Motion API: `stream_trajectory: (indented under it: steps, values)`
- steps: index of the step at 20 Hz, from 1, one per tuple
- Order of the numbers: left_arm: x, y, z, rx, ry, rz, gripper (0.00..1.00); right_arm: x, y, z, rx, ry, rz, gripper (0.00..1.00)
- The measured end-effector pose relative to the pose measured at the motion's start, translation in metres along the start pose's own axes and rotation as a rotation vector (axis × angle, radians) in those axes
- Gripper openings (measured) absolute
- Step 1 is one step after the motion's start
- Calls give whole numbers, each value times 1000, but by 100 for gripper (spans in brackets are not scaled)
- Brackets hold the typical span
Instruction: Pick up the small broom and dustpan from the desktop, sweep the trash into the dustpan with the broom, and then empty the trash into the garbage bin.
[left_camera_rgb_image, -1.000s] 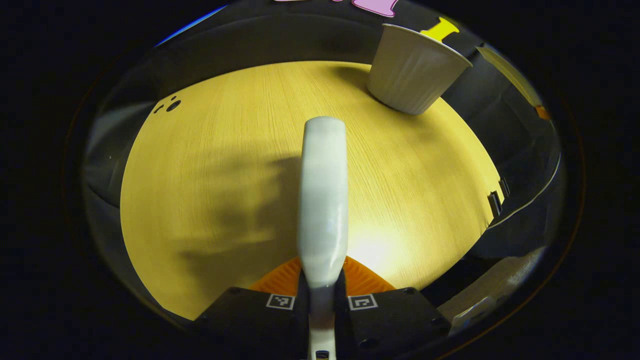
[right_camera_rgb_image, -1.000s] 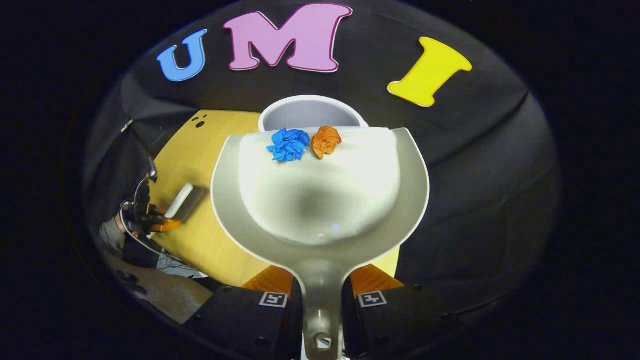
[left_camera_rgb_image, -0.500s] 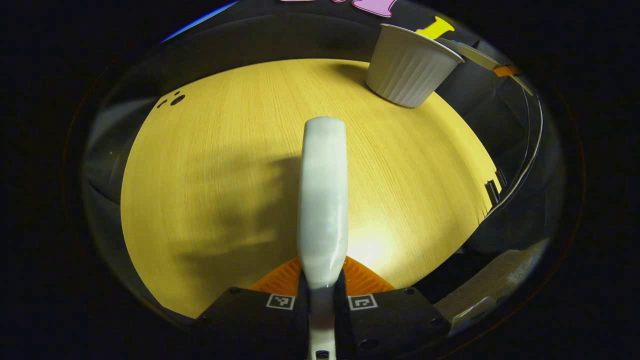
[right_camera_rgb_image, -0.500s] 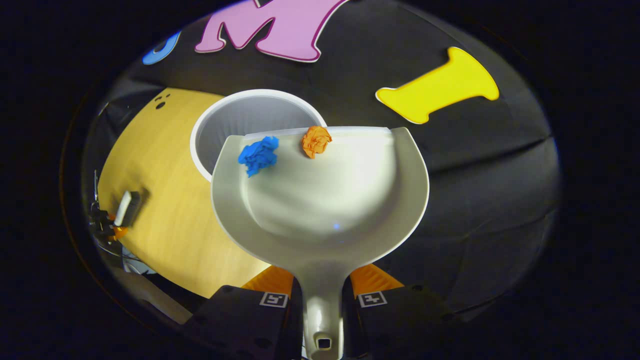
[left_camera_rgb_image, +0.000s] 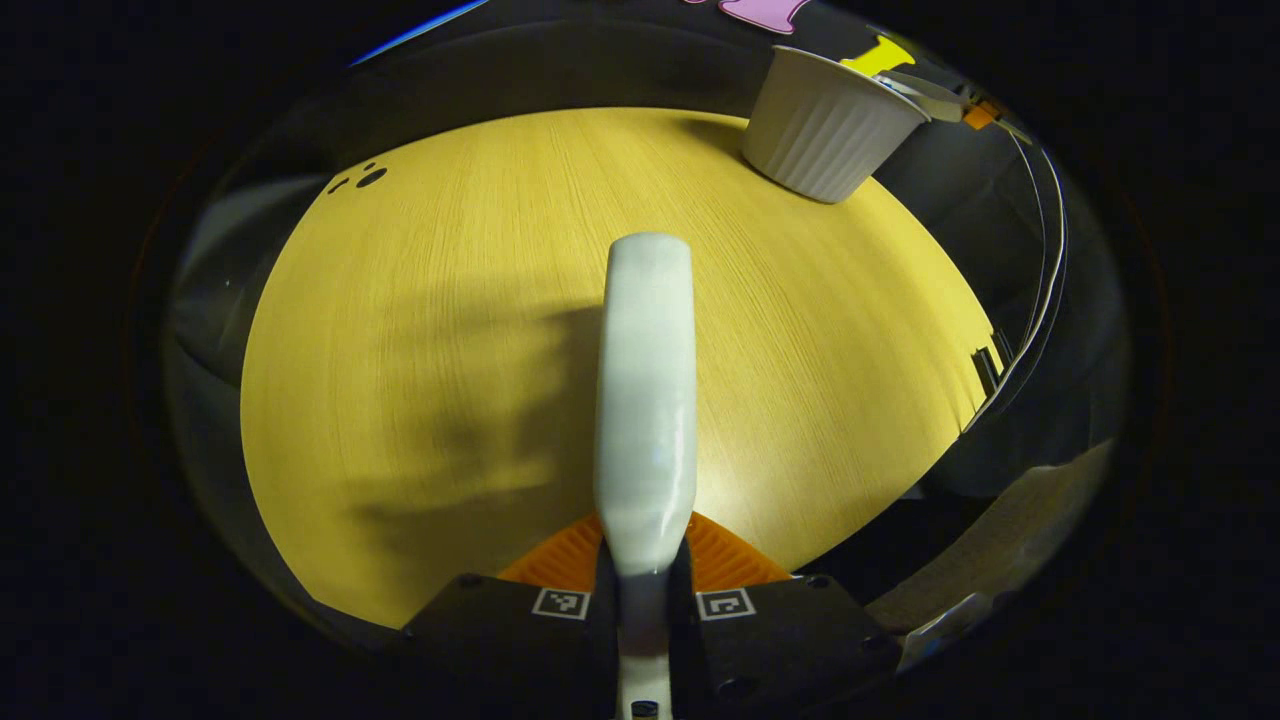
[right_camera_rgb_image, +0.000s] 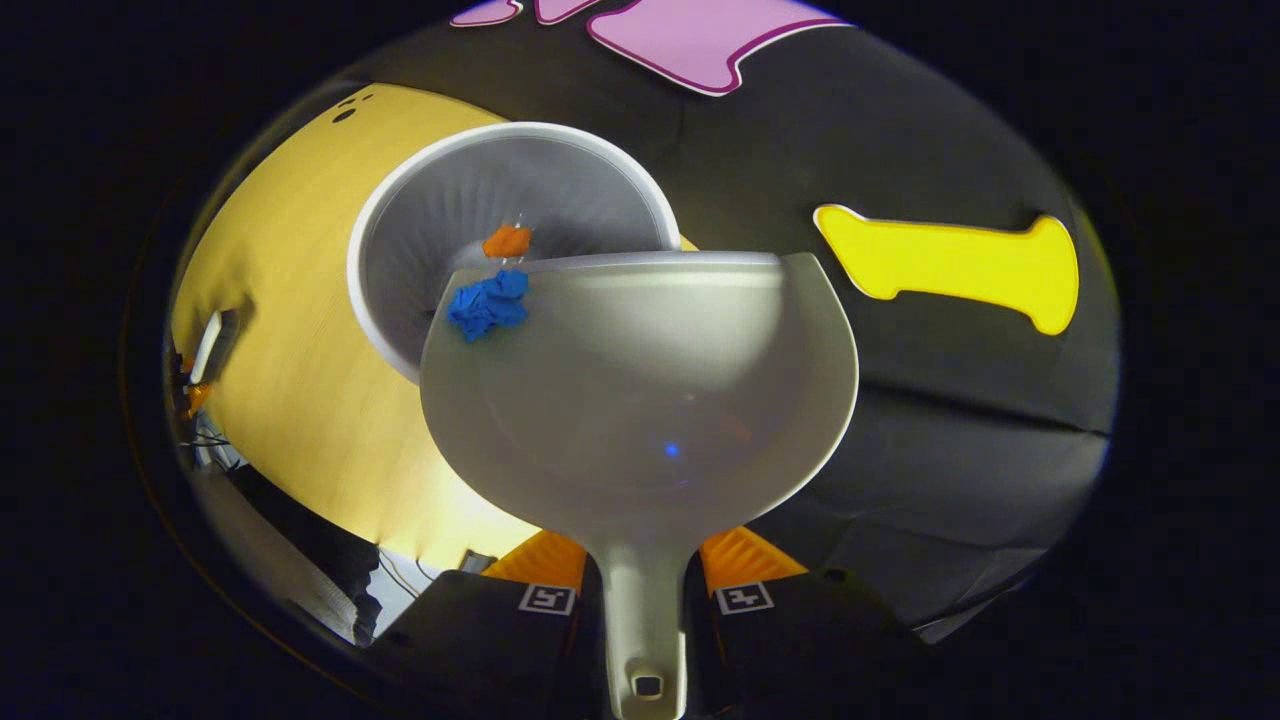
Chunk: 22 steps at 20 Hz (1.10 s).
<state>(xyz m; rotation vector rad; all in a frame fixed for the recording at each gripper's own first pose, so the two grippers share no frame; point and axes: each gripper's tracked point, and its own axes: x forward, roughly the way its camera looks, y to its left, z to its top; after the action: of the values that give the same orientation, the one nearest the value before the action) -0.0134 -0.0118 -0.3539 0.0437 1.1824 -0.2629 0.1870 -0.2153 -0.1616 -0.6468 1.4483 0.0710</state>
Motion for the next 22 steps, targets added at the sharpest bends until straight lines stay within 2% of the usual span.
stream_trajectory:
  steps: [1, 2, 4, 6, 7, 8, 10, 11, 14, 17, 19, 21, 22]
  values:
    - [0, -1, 1, -1, -4, -2, 24, 2, -1, 1, -2, 9, 7, 40]
    - [0, -1, 2, -2, -7, -5, 24, 3, -1, 1, -4, 18, 14, 36]
    - [-2, -2, 4, 1, -11, -7, 24, 4, 0, 4, -19, 29, 26, 36]
    - [-1, -2, 5, 12, -14, -5, 24, 4, 2, 10, -43, 27, 41, 40]
    - [-2, -1, 5, 11, -14, -2, 24, 5, 2, 13, -51, 34, 36, 36]
    - [-1, -2, 4, 5, -12, 1, 24, 4, 2, 15, -71, 40, 26, 40]
    - [-1, -2, 2, -18, -11, 4, 23, 5, 2, 19, -101, 42, 21, 31]
    - [-1, -3, 1, -26, -11, 4, 23, 5, 4, 20, -113, 41, 23, 36]
    - [0, -3, -2, -34, -7, 10, 24, 6, 5, 21, -122, 34, 32, 36]
    - [0, -3, -1, -37, -12, 13, 22, 6, 4, 20, -115, 5, 22, 36]
    - [-2, -1, 3, -36, -23, 21, 23, 2, -5, 14, -65, -57, 7, 36]
    - [-3, 0, 7, -37, -29, 30, 24, -7, 1, 7, 8, -134, 46, 33]
    - [-4, 0, 9, -35, -30, 35, 24, -13, 4, 3, 36, -169, 66, 36]
